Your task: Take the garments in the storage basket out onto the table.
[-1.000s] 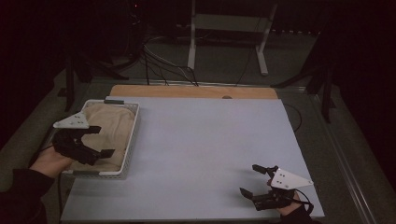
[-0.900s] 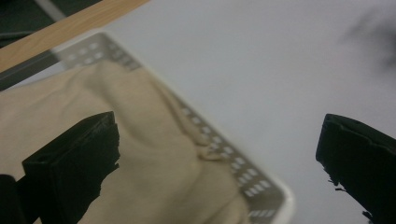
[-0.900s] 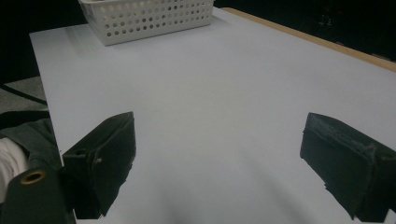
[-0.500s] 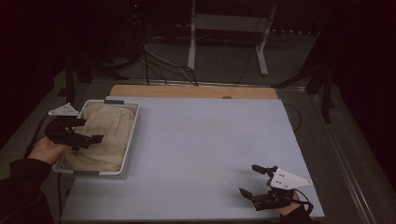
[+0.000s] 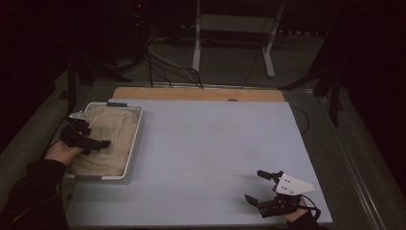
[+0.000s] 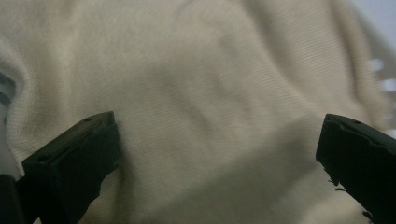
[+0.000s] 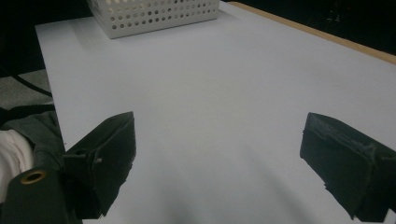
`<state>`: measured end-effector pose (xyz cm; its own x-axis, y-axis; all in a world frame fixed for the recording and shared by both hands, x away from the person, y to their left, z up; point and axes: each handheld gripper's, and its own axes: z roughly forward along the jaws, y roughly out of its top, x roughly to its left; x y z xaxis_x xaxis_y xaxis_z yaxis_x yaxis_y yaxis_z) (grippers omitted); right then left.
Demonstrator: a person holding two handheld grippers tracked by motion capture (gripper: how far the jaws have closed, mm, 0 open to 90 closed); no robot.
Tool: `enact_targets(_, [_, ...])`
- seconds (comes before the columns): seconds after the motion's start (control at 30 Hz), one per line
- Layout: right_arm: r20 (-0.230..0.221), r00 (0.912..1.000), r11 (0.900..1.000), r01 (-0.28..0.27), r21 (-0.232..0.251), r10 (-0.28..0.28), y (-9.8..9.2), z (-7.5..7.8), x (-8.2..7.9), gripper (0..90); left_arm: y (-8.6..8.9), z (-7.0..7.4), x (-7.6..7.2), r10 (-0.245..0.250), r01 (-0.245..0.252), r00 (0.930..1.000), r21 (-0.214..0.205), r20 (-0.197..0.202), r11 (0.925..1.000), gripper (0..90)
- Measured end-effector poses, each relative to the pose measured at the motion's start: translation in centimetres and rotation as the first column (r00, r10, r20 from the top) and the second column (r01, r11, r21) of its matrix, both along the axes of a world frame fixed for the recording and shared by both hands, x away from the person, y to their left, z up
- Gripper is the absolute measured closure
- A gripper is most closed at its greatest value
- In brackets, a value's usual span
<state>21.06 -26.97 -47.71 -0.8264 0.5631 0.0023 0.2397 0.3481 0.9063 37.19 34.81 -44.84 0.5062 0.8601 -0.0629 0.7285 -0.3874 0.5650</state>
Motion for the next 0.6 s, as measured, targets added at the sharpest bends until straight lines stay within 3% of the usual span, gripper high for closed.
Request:
enact_targets(0.13, [0.001,1.0000,1.0000,-0.001,0.000,0.001,0.0,0.0,0.0,10.7,0.1,-0.8,0.4,0.033,-0.033,0.9994,0.036,0.006,0.9988,0.0])
enact_targets(0.3, [0.000,1.0000,1.0000,-0.005,0.002,0.005,0.0,-0.1,0.1,10.8,-0.2,-1.2,0.8,0.028,-0.027,0.9995,0.073,-0.016,0.9969,0.0])
enact_targets(0.5, [-0.007,0.9998,0.9998,-0.020,0.005,0.020,0.1,-0.1,0.0,10.9,-0.4,-1.9,0.7,-0.004,0.008,0.9941,0.036,-0.108,0.9993,0.0])
enact_targets(0.6, [-0.004,0.9996,0.9996,-0.028,0.004,0.028,0.2,-0.1,0.0,10.9,-0.3,-2.1,0.7,-0.011,0.014,0.9931,0.023,-0.116,0.9996,0.0])
